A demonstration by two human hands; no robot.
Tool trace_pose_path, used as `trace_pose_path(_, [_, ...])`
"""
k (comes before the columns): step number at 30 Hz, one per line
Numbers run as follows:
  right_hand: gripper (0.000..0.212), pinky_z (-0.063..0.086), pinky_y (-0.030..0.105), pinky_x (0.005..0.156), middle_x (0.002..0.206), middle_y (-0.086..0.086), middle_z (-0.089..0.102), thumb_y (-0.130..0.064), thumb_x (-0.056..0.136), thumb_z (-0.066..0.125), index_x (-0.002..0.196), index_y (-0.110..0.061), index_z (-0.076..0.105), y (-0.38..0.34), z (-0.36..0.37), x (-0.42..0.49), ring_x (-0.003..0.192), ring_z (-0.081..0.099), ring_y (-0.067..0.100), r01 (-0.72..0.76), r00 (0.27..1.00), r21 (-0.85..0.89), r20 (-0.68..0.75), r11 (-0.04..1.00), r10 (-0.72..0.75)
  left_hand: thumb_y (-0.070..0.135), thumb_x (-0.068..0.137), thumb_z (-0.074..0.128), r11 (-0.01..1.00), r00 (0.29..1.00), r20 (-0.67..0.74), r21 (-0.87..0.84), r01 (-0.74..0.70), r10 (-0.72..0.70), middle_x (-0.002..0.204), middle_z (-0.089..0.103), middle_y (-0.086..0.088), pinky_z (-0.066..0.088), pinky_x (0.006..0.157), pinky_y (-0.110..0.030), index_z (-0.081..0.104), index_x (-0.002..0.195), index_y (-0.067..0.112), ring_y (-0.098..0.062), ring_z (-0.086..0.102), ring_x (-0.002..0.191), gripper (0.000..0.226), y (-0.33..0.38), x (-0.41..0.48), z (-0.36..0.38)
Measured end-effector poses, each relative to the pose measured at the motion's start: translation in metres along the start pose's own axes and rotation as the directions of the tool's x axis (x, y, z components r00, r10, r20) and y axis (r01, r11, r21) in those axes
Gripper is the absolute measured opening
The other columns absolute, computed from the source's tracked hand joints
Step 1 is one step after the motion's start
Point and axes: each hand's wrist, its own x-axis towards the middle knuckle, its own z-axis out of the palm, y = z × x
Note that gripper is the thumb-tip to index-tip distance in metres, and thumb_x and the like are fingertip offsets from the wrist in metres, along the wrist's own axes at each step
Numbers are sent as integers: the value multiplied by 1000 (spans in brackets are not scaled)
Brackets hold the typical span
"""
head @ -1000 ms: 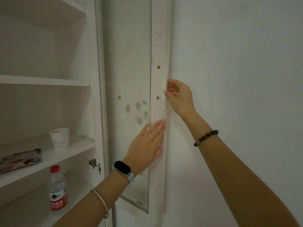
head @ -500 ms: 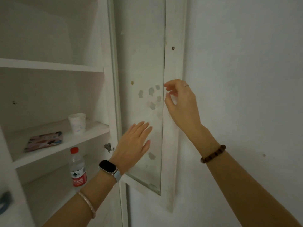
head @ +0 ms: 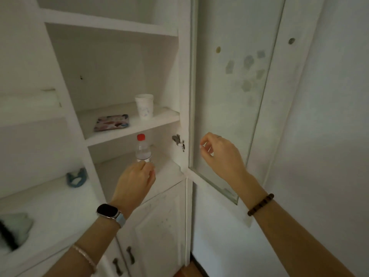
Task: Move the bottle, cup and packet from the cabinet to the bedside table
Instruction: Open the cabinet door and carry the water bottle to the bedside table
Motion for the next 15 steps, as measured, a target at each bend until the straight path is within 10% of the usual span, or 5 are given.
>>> trace_pose_path(7, [9, 51, 28, 64, 88, -4, 66, -26, 93, 57, 98, -20, 61, -11, 73, 2, 75, 60, 13, -53, 988, 88, 150, 995, 39, 30, 91, 31, 995, 989, 108, -2, 103, -102, 73, 56, -5, 43, 53, -35, 59, 85, 11, -22, 49, 59, 34, -55, -29, 30])
trace_pose_path(15, [15, 54, 29, 69, 91, -3, 65, -28, 94, 56, 105, -17, 58, -20, 155, 40, 77, 61, 10, -125, 960, 201, 272, 972, 67, 13, 90, 55, 968, 956, 184, -69, 243, -227, 85, 60, -6, 49, 60, -35, 61, 92, 10, -22, 55, 70, 7, -98, -27, 77])
